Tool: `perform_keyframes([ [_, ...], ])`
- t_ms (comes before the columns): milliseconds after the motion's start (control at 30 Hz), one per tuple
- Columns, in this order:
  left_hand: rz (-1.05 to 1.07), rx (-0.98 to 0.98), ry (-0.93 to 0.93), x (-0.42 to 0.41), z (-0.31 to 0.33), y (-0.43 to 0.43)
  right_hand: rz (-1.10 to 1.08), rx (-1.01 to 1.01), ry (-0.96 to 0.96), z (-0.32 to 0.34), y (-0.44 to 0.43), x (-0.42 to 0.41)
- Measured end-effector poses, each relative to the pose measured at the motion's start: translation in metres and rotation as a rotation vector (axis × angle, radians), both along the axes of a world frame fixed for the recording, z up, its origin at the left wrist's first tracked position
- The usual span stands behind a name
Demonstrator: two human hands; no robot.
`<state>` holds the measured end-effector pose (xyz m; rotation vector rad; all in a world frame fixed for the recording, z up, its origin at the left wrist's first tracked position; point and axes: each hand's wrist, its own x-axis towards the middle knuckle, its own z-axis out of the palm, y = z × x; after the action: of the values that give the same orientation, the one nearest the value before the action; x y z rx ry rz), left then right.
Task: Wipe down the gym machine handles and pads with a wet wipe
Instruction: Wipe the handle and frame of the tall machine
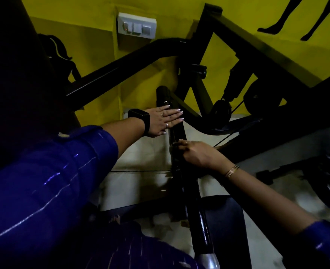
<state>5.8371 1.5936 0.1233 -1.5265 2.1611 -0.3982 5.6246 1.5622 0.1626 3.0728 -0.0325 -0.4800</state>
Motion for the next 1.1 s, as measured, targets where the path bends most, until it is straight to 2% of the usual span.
perform_keyframes([
  [167,0.034,-0.015,0.128,-0.003,0.000,0.006,-0.076,-0.026,-0.108,-0.005,-0.008,0.009],
  [267,0.093,-0.027,0.197,-0.011,-0.004,0.011,-0.116,-0.008,-0.086,-0.006,0.005,-0.002],
  [400,0.143,-0.058,0.274,-0.017,-0.011,0.017,-0.130,0.244,-0.138,0.027,0.045,-0.038],
  [467,0.127,-0.078,0.309,-0.020,-0.017,0.020,-0.088,0.283,-0.084,0.037,0.056,-0.048],
  [633,0.073,-0.104,0.410,-0.027,-0.028,0.033,-0.117,0.146,-0.030,0.026,0.039,-0.034],
  [800,-0.040,-0.159,0.394,-0.031,-0.037,0.045,-0.139,0.032,-0.059,0.017,0.037,-0.033],
  [933,-0.065,-0.216,0.398,-0.033,-0.043,0.052,-0.277,0.260,-0.085,0.027,0.069,-0.066],
  [1033,-0.067,-0.252,0.405,-0.040,-0.045,0.059,-0.084,0.219,-0.028,0.044,0.097,-0.086],
  [1100,-0.069,-0.249,0.420,-0.044,-0.044,0.064,-0.032,0.172,-0.005,0.051,0.105,-0.090],
])
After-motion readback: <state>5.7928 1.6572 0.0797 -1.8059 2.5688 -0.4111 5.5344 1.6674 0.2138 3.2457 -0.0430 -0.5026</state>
